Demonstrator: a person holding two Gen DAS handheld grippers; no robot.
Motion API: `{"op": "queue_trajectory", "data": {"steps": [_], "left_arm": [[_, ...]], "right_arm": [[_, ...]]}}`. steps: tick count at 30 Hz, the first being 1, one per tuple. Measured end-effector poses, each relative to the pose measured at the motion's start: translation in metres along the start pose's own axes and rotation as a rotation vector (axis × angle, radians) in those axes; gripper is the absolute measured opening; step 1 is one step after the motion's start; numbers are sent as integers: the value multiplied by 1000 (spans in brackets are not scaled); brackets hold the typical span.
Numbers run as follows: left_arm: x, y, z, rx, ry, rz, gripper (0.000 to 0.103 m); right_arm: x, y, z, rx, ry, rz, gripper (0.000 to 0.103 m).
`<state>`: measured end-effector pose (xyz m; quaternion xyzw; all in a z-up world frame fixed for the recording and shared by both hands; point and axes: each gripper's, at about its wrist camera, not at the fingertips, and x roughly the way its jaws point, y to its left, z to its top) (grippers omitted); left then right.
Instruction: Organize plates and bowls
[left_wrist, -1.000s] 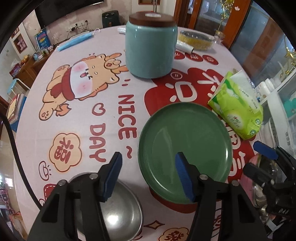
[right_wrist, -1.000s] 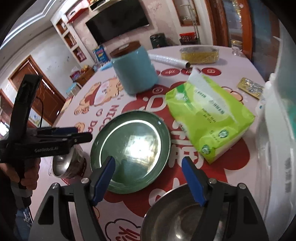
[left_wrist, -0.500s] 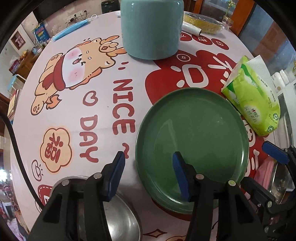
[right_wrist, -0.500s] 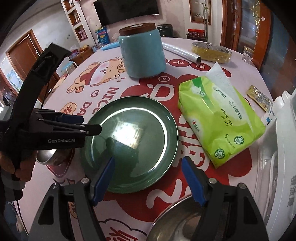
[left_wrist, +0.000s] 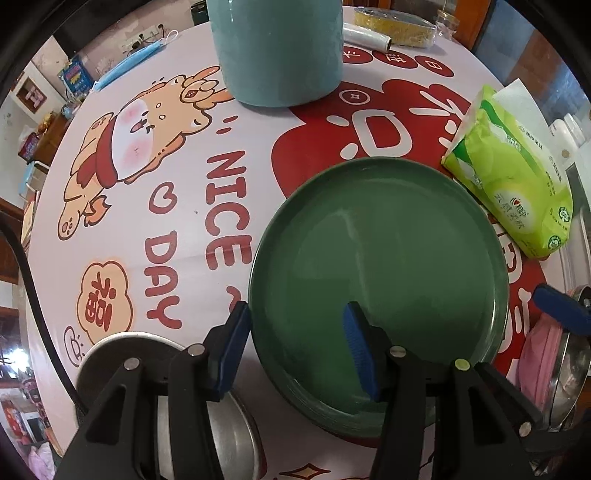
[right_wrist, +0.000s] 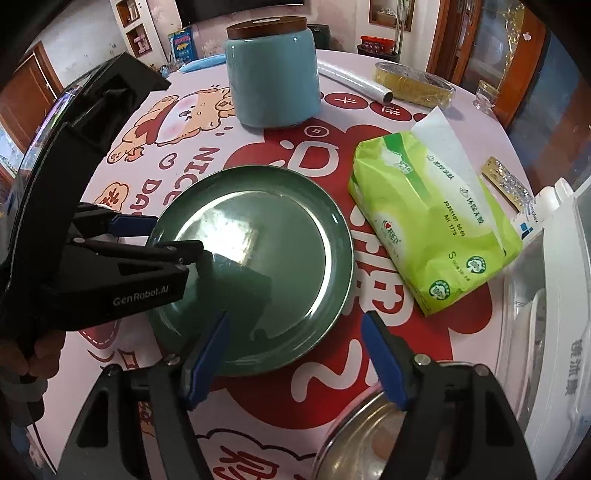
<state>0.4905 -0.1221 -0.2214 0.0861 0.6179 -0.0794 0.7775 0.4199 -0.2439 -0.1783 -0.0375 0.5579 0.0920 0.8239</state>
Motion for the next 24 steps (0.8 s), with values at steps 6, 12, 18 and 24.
{"op": "queue_trajectory", "data": {"steps": [6,12,18,24], "left_arm": [[3,14,0,-46,17,-49,46],[6,35,-1,-126,27,-132,39],[10,49,-3,-175,20,-189,32],[8,52,-5,-177,2,-196,31]], "right_arm": [[6,-2,-1,35,40,40,54],[18,-24,-11,160,68,92,33],[20,-39,-19,248,50,149,18],[20,-38,-19,259,36,161,14]]}}
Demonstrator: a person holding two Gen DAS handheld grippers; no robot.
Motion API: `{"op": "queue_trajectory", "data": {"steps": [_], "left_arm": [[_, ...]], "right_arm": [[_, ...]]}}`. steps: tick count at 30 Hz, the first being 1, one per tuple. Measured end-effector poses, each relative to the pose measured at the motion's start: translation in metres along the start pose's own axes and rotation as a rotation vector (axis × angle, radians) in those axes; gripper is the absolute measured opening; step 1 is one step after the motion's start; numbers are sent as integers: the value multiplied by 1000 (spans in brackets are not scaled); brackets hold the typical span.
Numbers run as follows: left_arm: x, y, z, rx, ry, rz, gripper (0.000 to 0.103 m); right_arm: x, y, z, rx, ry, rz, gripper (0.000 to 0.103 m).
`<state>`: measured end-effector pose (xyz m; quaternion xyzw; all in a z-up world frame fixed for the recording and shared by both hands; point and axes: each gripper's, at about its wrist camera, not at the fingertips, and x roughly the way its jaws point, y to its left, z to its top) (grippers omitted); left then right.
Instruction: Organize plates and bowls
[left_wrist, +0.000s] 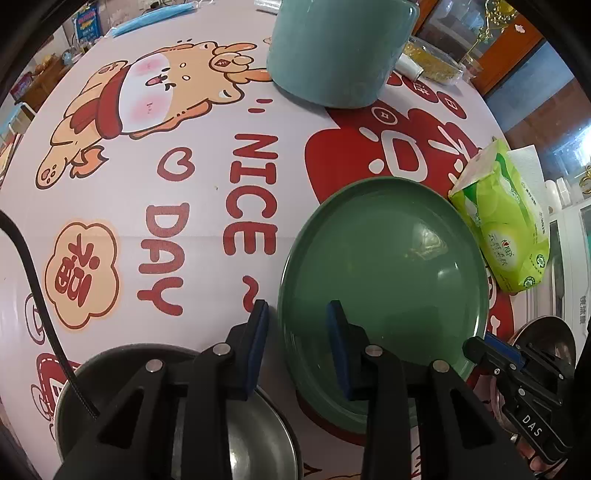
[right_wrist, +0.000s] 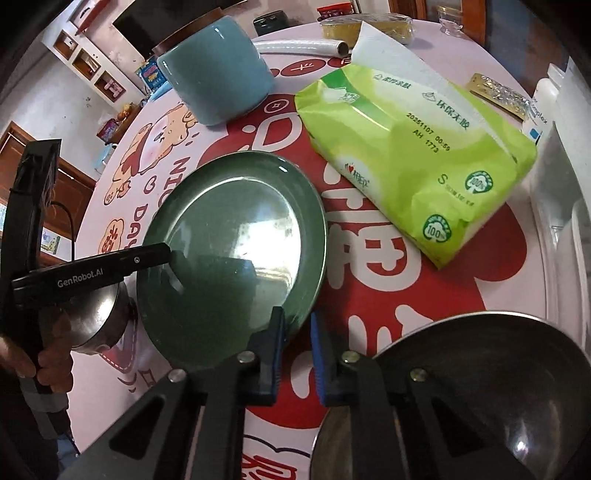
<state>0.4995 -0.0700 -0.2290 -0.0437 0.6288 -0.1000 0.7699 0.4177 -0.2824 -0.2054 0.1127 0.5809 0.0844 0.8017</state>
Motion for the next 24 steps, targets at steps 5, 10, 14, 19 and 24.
{"op": "queue_trajectory", "data": {"steps": [5,10,14,19,24], "left_arm": [[0,-2,-1,-2,-21,-3,31],[1,-4,-2,0,-39,-10,30],[1,-3,-2,-7,-37,-34,27],[-1,-1,-7,-16,-28,-53,25],[-6,0,-12,-19,-30,-55,25]], "right_arm": [[0,-2,0,12,-9,12,13],[-1,-2,-1,7,-16,25,13],[-6,-6,-1,18,-32,31,12],[-10,-6,-3,12,-40,20,12],[-16,-3,-7,-3,-41,26,12]]}}
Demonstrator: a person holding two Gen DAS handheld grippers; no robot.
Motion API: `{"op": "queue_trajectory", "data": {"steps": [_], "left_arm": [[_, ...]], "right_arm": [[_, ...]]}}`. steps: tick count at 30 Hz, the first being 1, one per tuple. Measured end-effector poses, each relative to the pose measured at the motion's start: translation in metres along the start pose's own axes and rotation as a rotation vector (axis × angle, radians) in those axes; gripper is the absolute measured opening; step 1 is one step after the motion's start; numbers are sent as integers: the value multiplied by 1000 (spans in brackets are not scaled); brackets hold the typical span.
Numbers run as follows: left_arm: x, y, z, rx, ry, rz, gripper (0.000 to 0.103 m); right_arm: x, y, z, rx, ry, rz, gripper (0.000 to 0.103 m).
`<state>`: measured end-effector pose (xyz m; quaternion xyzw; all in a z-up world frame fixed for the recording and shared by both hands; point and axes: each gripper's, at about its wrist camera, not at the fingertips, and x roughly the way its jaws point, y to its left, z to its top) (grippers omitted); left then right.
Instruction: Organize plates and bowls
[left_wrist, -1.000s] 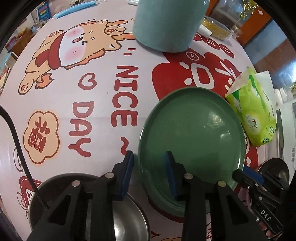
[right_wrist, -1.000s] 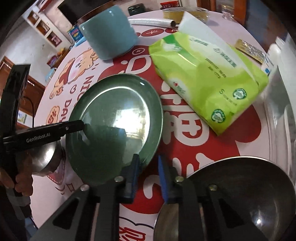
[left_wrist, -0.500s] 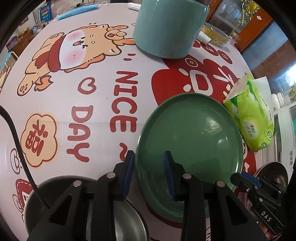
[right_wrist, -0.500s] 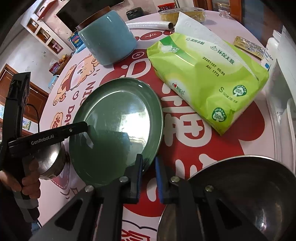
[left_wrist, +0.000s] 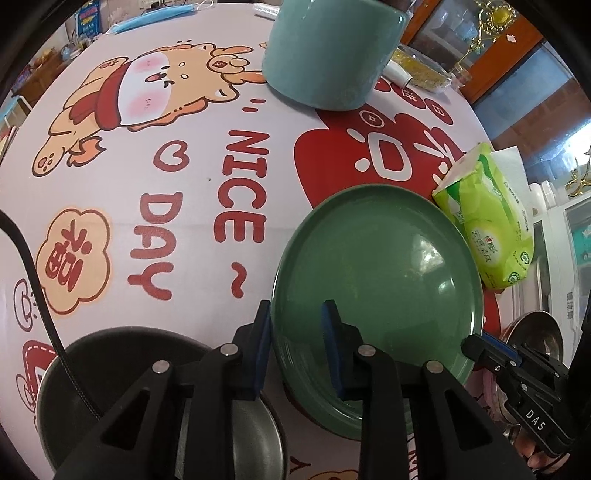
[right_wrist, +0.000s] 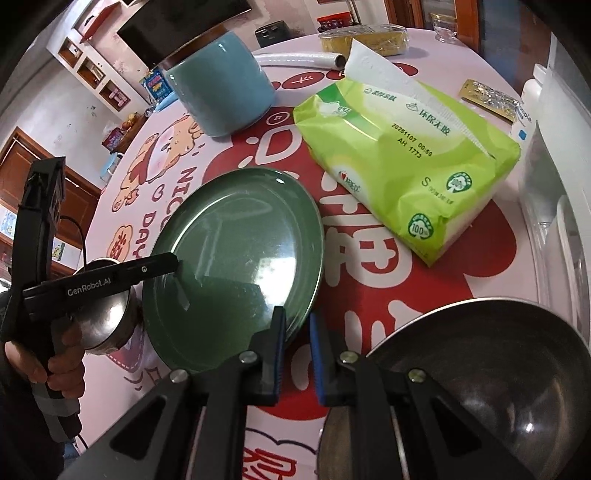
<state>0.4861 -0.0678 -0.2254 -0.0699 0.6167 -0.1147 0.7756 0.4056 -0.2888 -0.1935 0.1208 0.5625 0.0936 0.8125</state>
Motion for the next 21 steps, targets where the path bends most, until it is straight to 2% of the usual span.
{"op": "queue_trajectory", "data": {"steps": [13,21], "left_arm": [[-42,-3,-21,3,-35,5,25],[-76,-13,-46,16,-57,-1,25]], "right_arm": [[-34,17,-16,-25,-34,11,12],[-66,26,-36,-24,-66,22,12]]}}
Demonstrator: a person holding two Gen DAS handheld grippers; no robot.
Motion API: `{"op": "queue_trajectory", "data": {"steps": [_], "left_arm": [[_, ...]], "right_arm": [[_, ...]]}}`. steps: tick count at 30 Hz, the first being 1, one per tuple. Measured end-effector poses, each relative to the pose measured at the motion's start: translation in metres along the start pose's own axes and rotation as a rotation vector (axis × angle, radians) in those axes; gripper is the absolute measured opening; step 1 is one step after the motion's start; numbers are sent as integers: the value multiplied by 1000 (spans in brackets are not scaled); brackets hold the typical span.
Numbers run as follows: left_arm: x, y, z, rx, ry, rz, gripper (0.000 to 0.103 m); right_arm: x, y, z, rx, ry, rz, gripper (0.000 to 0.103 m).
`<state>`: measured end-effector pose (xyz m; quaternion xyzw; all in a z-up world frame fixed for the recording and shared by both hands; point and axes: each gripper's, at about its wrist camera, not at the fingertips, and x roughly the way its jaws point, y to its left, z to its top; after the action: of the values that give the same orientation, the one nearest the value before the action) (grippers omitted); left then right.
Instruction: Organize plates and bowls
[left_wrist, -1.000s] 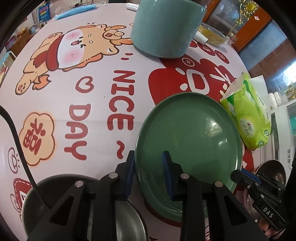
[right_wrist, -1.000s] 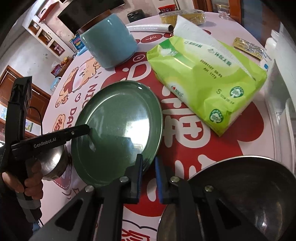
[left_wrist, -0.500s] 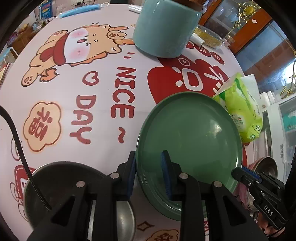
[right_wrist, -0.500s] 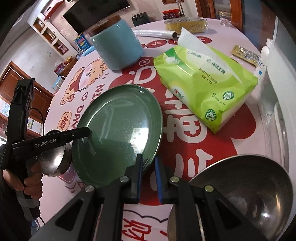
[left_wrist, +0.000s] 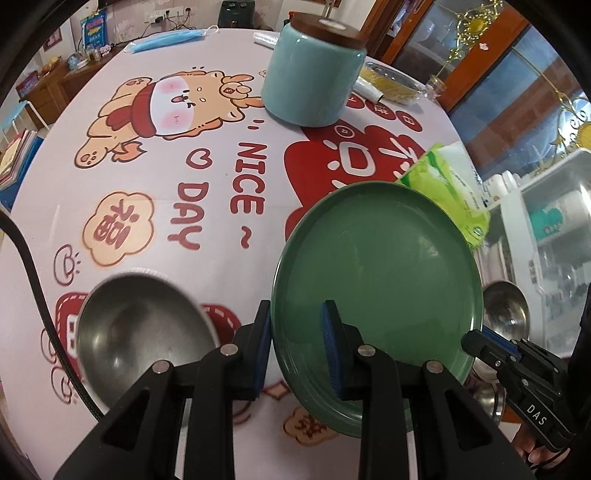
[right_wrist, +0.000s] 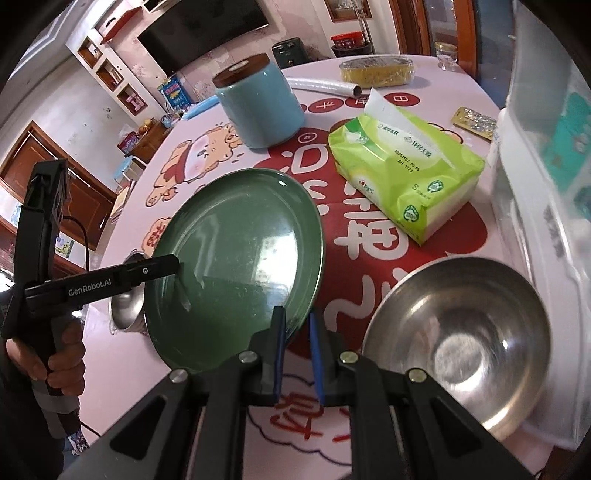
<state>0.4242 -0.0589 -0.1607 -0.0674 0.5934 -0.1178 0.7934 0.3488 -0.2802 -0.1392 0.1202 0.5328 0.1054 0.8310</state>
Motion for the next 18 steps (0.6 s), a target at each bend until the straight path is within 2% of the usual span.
{"op": "queue_trajectory", "data": {"steps": [18], "left_arm": [[-90,-12,-68,32,-76,7,25]], "right_arm": [[-79,35,-52,-21,-80,26,12]]}}
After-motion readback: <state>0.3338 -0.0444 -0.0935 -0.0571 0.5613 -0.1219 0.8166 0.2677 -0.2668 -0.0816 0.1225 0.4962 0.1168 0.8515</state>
